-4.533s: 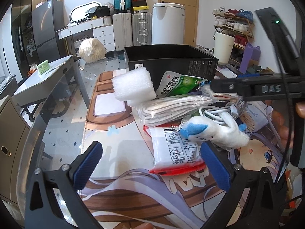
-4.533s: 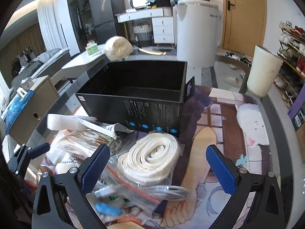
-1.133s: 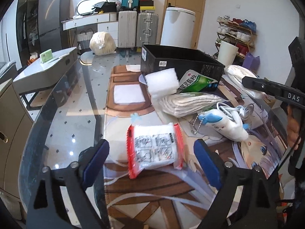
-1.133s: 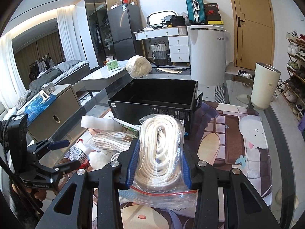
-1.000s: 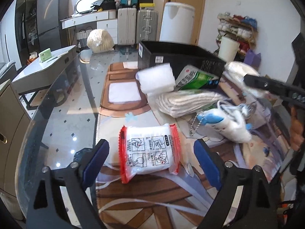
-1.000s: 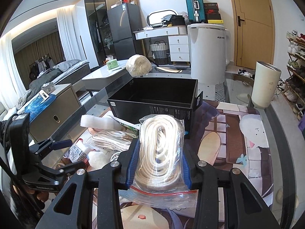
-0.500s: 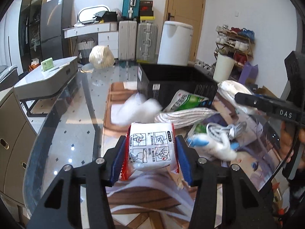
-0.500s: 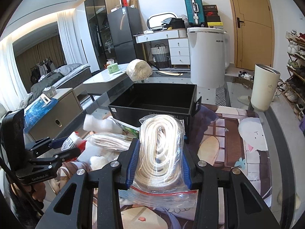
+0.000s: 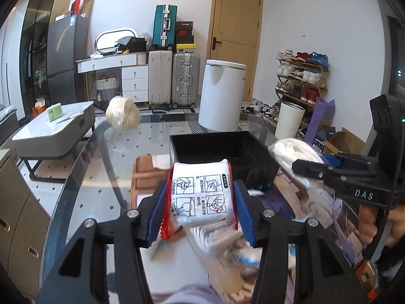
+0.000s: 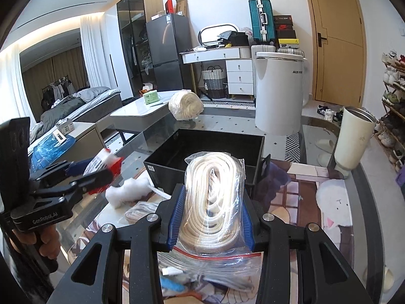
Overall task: Organize soft objects
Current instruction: 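Carry both items into the black box and open both grippers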
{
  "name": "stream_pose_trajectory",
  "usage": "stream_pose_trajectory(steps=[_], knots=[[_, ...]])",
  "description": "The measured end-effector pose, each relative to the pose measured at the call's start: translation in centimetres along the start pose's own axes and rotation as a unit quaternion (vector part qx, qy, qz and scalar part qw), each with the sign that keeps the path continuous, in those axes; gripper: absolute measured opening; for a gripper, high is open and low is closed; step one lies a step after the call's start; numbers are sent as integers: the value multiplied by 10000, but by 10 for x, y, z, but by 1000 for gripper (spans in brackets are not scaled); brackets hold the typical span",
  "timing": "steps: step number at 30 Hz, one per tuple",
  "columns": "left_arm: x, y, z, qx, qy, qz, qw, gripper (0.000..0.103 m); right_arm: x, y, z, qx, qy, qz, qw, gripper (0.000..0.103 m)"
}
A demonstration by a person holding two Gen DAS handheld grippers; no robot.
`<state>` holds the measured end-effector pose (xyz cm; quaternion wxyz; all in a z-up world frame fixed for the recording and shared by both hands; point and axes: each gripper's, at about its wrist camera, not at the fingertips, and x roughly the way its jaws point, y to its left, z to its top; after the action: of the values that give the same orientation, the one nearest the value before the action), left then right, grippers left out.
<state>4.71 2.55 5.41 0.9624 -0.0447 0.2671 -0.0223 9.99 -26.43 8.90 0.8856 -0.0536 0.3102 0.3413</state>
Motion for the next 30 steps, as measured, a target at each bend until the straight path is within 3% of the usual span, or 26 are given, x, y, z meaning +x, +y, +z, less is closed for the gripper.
stream_pose_trajectory(steps=[19,30], knots=[[50,-7,39,223,44,-144,9996,51,45,-11,36,-181,170,46,9997,40],[79,-11,45,324,197,-120,9992,51,71,-20,46,-278,294,16,9992,40]])
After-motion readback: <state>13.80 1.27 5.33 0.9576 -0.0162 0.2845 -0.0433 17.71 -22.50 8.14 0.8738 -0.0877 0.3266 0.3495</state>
